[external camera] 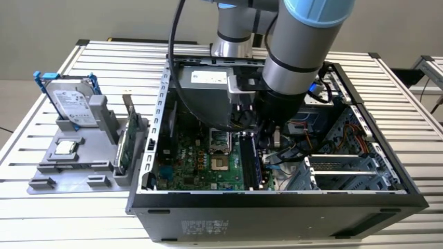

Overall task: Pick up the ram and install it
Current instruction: 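Press down the ram until it locks into place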

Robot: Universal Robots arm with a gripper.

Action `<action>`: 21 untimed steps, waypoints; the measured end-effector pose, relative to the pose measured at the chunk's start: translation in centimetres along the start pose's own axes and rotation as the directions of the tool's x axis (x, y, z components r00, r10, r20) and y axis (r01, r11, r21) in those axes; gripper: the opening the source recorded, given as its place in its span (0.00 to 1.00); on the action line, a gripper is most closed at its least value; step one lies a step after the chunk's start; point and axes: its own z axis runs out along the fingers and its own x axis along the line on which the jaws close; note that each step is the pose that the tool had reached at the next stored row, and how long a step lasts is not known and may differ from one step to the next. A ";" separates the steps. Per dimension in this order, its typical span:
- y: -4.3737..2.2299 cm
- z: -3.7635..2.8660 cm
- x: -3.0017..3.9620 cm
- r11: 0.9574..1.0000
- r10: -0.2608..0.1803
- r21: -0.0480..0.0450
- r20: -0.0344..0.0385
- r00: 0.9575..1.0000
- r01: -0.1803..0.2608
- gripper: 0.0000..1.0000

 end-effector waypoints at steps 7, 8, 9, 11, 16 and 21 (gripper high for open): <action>0.02 -1.62 -0.02 1.000 0.000 0.000 0.000 1.000 0.000 0.00; 0.02 -1.87 -0.02 1.000 0.000 0.000 0.000 1.000 0.000 0.00; 0.03 -2.10 -0.03 1.000 0.000 0.000 0.000 1.000 0.000 0.00; 0.03 -2.57 -0.03 1.000 0.000 0.000 0.000 1.000 0.000 0.00; 0.05 -3.84 -0.05 1.000 0.000 0.000 0.000 1.000 0.000 0.00; 0.07 -5.06 -0.07 1.000 0.000 0.000 0.000 1.000 0.000 0.00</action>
